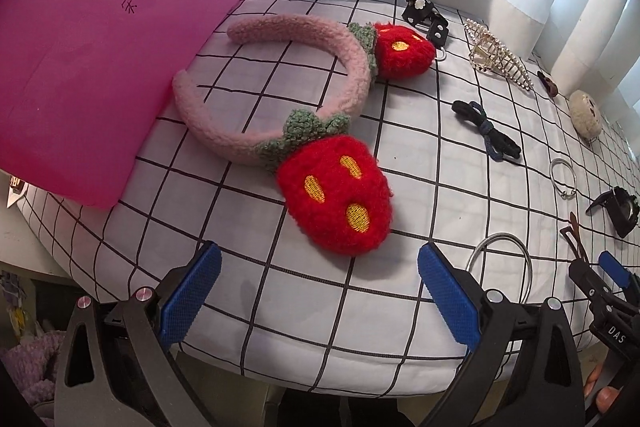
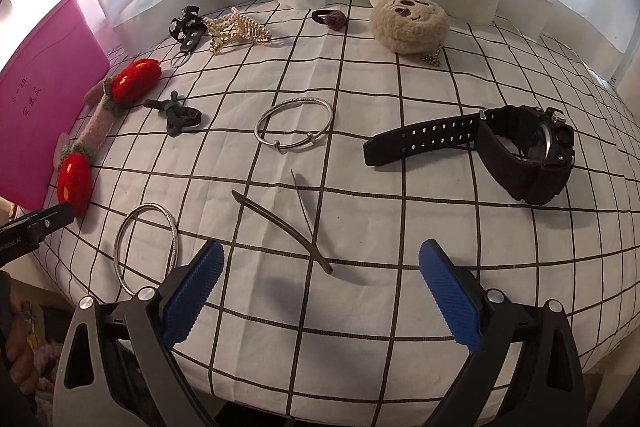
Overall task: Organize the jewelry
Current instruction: 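Move the left tool toward the pink strawberry headband and close on it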
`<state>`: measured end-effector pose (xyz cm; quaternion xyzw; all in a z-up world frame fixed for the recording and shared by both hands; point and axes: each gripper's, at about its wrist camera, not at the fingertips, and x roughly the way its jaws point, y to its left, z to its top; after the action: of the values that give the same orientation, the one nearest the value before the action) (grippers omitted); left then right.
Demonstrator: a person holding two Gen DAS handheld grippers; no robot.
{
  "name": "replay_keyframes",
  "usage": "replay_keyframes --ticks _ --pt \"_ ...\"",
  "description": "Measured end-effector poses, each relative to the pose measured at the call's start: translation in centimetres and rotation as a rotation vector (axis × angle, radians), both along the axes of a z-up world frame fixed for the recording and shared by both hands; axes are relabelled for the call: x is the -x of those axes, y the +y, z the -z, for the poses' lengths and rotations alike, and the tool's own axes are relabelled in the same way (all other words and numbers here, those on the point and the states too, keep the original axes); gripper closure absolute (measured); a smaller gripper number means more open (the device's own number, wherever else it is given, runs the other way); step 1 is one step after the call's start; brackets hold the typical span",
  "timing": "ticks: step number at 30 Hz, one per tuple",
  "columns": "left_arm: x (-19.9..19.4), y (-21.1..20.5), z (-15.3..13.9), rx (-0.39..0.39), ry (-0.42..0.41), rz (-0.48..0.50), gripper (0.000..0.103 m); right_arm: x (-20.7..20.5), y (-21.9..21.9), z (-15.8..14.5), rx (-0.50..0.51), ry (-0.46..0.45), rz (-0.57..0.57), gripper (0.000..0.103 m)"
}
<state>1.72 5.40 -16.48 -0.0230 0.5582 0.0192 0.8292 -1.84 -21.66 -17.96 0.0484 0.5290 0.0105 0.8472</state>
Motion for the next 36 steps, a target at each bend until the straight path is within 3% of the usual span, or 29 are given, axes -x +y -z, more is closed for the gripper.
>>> replay_keyframes --ticks 11,26,36 --pt "-1.4 0.5 0.7 -0.008 -0.029 -0.008 0.006 -0.5 0.7 0.6 0.032 -0.017 -0.021 0.009" --pt "-4.6 -1.3 3.1 -0.021 0.000 -0.014 0.006 -1.1 1.7 0.9 0.095 -0.056 -0.031 0.009" --pt "-4.4 -1.7 3.2 -0.018 -0.022 -0.016 0.006 -1.1 1.7 1.0 0.101 -0.070 -0.057 0.010"
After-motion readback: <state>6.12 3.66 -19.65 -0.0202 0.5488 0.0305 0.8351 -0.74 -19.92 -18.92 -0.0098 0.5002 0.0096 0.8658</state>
